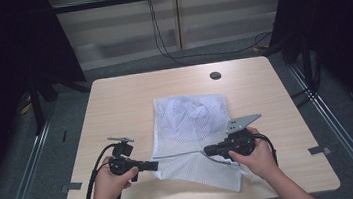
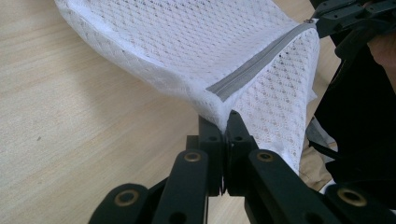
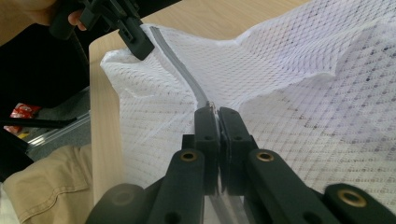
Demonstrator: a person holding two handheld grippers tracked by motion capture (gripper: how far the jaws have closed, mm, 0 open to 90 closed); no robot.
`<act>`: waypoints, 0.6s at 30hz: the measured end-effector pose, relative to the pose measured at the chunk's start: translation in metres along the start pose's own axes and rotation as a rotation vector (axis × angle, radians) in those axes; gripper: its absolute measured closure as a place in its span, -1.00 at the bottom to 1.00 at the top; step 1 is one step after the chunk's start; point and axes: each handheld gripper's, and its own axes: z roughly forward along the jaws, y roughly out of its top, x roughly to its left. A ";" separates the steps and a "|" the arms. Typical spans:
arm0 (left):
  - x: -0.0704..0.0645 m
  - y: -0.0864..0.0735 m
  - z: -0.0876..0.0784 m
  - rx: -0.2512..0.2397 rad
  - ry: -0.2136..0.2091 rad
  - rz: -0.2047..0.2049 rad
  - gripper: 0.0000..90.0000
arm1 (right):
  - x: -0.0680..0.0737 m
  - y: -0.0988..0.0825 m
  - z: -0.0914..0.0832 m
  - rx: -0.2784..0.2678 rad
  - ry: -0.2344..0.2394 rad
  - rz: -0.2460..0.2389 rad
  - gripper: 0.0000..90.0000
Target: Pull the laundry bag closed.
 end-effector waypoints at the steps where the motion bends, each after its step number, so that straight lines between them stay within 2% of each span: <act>1: 0.000 0.000 0.000 0.000 0.003 -0.001 0.97 | 0.000 0.000 0.000 0.000 0.000 -0.001 0.94; 15: -0.003 -0.001 0.001 0.008 -0.023 -0.004 0.97 | -0.003 -0.003 -0.005 0.000 -0.008 0.003 0.94; 18: -0.003 -0.001 0.000 0.010 -0.015 0.000 0.97 | -0.003 -0.003 -0.005 -0.002 -0.009 0.002 0.94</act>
